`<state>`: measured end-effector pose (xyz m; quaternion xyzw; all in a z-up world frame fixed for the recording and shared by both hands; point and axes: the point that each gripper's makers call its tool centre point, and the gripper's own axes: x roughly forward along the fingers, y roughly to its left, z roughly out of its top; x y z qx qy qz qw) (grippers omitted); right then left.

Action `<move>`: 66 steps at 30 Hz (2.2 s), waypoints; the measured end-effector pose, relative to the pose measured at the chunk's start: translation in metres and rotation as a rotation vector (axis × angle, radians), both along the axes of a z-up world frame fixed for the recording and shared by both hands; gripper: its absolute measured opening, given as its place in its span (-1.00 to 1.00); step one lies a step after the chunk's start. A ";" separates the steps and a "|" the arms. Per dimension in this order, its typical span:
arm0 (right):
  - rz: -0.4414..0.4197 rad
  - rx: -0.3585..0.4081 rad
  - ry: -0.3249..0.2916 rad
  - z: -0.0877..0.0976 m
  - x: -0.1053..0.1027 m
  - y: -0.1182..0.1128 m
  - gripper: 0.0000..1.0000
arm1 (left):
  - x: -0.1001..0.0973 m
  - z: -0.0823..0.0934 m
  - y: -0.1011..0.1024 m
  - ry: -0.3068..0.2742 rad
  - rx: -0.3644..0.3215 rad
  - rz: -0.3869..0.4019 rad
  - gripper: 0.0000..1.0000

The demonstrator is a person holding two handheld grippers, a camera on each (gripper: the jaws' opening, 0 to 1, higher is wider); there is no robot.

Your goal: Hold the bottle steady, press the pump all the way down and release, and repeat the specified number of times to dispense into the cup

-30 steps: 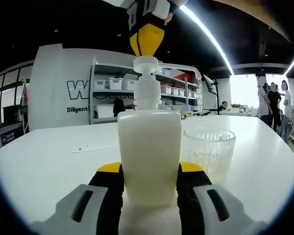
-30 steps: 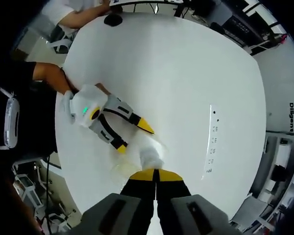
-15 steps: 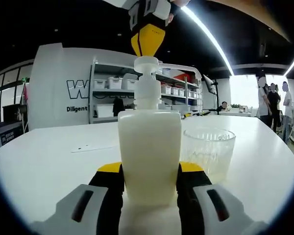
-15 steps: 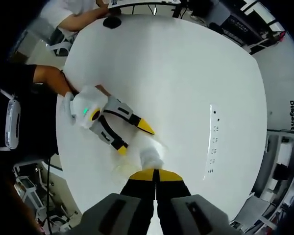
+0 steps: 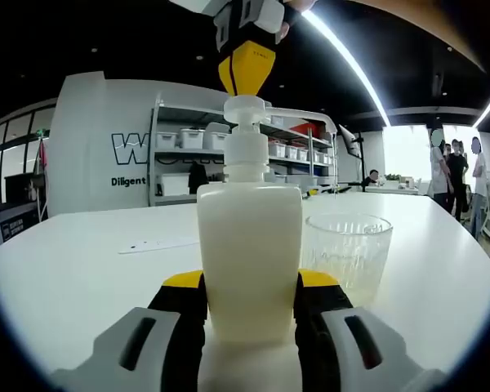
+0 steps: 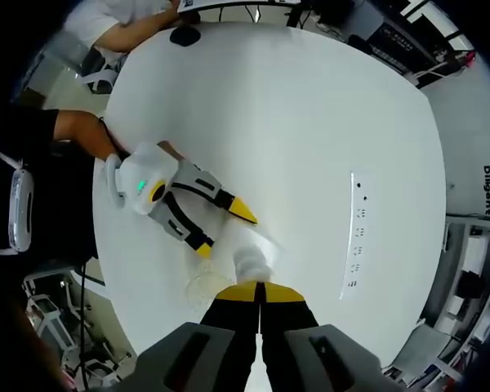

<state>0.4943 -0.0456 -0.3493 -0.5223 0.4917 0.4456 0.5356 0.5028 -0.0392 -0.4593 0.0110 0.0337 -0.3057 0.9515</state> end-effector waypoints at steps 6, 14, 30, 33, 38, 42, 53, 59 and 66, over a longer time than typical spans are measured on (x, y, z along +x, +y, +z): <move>-0.005 0.011 0.002 0.000 0.000 0.000 -1.00 | 0.001 0.000 0.000 -0.001 -0.003 -0.003 -0.20; -0.015 0.031 0.006 0.001 0.001 0.000 -1.00 | -0.003 0.000 0.000 -0.001 -0.005 -0.002 -0.20; -0.029 0.038 0.005 0.000 0.002 0.001 -1.00 | -0.005 0.001 0.002 -0.001 -0.007 0.001 -0.20; -0.033 0.036 0.006 -0.001 0.002 0.001 -1.00 | -0.006 0.001 0.002 -0.002 -0.009 0.001 -0.20; -0.035 0.044 0.004 0.000 0.002 0.001 -1.00 | -0.005 0.001 0.002 -0.002 -0.010 0.001 -0.20; -0.037 0.049 0.004 0.000 0.001 0.001 -1.00 | -0.005 0.001 0.002 -0.002 -0.008 0.001 -0.20; -0.047 0.050 0.003 -0.001 0.002 0.001 -1.00 | -0.003 0.001 0.003 0.001 -0.006 0.002 -0.20; -0.048 0.055 -0.002 -0.001 0.002 0.001 -1.00 | -0.004 0.000 0.003 0.001 -0.004 0.003 -0.20; -0.040 0.046 0.019 -0.001 0.003 0.002 -1.00 | -0.002 0.000 0.003 0.001 -0.004 0.003 -0.20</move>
